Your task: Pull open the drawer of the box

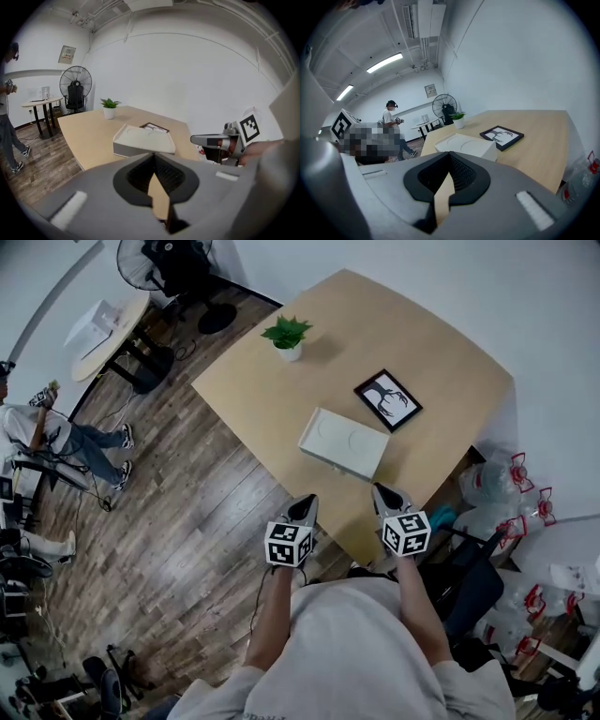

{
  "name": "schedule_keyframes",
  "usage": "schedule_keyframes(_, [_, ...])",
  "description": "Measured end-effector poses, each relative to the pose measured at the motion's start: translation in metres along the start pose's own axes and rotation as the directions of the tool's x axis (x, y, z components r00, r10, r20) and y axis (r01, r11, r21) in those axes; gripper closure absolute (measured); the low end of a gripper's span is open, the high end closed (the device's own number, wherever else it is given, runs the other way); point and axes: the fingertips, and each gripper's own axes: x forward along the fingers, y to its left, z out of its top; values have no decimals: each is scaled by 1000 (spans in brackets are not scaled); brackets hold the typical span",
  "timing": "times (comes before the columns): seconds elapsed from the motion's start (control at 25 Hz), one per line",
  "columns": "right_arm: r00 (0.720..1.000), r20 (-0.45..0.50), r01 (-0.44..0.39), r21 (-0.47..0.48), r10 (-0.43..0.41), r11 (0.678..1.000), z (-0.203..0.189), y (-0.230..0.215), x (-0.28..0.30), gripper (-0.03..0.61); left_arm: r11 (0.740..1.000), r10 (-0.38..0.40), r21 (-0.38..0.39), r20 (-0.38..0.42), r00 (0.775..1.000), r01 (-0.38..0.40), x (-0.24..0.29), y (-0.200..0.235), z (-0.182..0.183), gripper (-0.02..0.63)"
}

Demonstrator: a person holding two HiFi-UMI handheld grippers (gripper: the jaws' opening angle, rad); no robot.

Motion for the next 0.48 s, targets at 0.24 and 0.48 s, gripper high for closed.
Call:
schedule_keyframes(0.24, [997, -29, -74, -10, 74, 997, -4, -7, 8, 577, 998, 57, -30, -1, 998, -57, 11, -6, -1, 560])
schedule_keyframes(0.48, [994, -52, -93, -9, 92, 996, -9, -18, 11, 577, 995, 90, -43, -33, 995, -92, 15, -13, -19, 561])
